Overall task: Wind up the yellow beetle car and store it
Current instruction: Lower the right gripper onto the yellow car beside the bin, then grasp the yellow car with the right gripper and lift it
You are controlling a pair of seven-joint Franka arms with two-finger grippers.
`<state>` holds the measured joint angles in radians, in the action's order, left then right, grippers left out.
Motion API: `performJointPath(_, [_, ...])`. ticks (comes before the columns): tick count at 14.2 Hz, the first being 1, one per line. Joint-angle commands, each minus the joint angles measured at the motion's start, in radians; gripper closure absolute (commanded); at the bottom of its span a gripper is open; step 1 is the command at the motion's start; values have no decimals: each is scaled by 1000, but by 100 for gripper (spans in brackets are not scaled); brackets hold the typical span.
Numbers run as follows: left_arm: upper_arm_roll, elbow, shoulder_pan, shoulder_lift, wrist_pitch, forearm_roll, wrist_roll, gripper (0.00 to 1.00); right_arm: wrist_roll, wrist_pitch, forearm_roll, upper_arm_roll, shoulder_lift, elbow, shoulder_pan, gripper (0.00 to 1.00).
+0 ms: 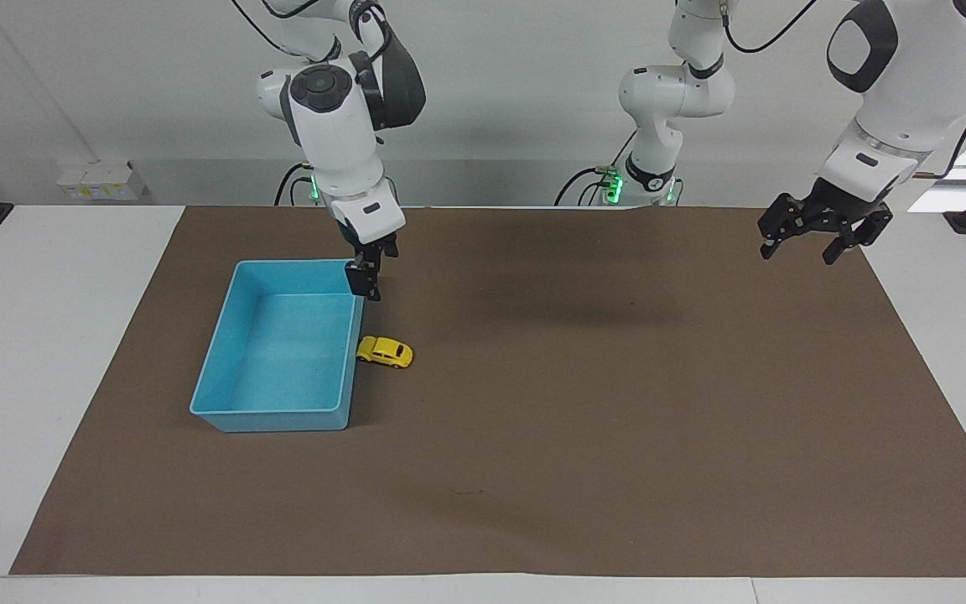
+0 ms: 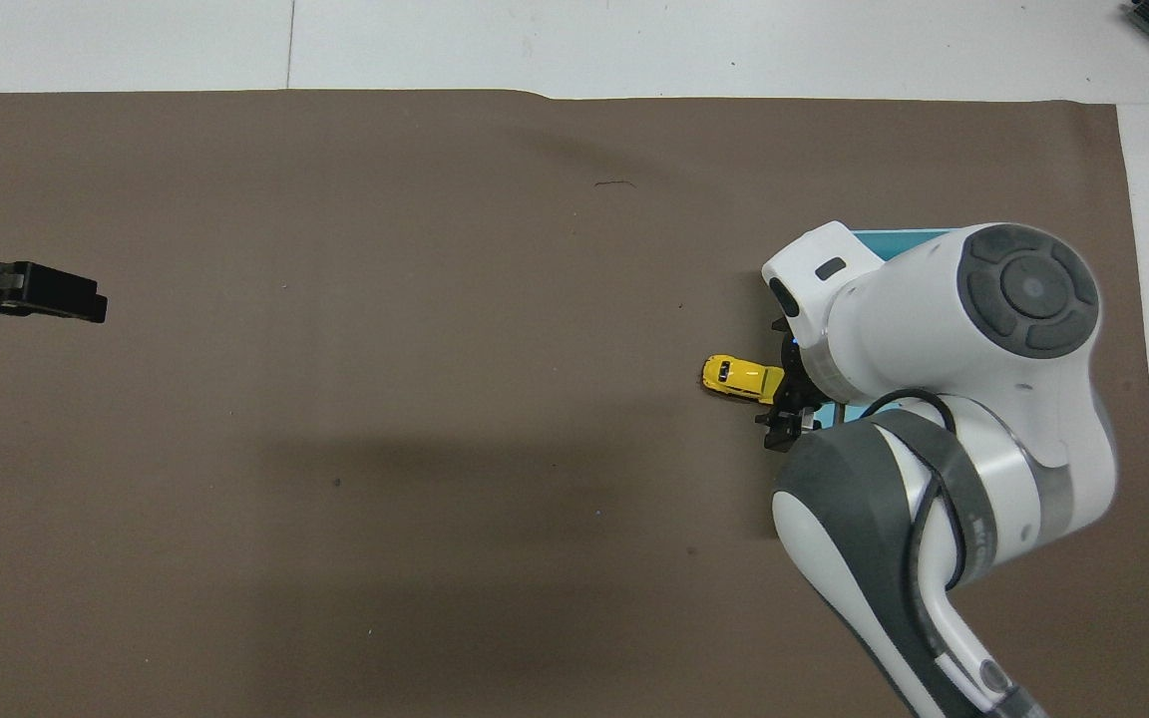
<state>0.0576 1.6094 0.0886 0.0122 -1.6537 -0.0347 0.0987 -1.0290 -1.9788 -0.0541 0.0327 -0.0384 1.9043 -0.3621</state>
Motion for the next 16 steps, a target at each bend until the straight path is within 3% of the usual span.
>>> performJointPath(1, [-10, 3, -12, -14, 54, 58, -14, 0, 13, -75, -4, 3, 3, 62, -3, 0])
performJointPath(5, [-12, 12, -12, -21, 57, 62, -27, 0, 1, -100, 13, 3, -43, 76, -1, 0])
performJointPath(14, [-13, 4, -12, -20, 72, 61, -36, 0, 0, -395, 74, 4, -211, 163, 2, 0])
performJointPath(16, [-13, 4, -12, -20, 72, 61, -36, 0, -2, -403, 77, 4, -228, 163, 5, 0])
